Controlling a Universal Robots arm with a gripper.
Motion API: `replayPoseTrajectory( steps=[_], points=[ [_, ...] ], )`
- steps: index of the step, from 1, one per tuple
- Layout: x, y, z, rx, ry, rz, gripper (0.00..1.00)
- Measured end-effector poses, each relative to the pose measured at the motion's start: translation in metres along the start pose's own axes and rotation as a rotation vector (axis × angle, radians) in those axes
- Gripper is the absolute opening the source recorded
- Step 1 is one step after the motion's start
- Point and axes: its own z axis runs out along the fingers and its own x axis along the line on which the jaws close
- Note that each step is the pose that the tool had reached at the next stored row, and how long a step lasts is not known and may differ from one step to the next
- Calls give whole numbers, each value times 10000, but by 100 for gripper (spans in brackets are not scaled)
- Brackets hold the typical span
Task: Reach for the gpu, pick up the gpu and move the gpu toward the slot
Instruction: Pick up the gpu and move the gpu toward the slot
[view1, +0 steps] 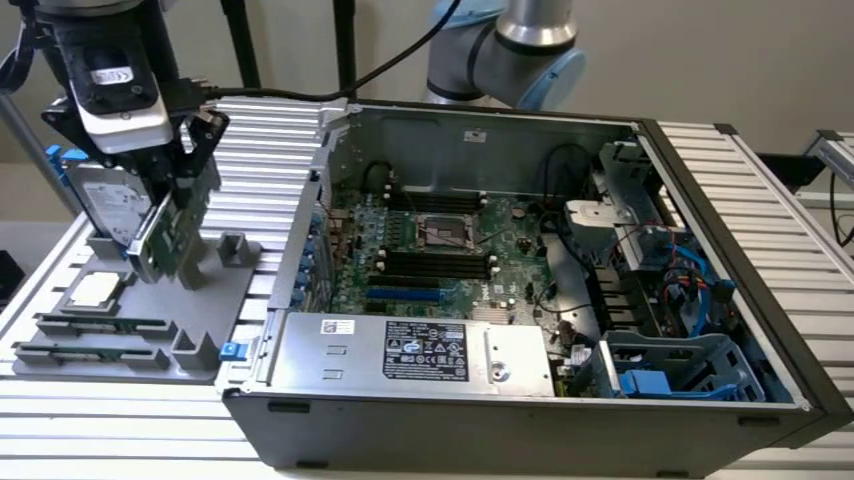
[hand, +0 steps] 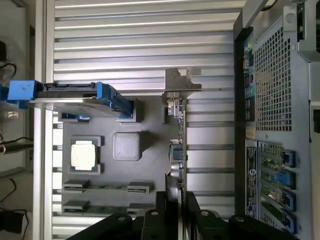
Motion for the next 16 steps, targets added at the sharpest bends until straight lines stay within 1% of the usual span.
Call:
replayPoseTrajectory(
  steps=[2,5,11,16],
  points=[
    [-36,3,-94,-10,2,-27,26],
    [-132,6,-234,-68,5,-61,26],
    [-383,13,-495,-207,12,-100,26],
    [-598,18,-669,-333,16,-108,26]
  ],
)
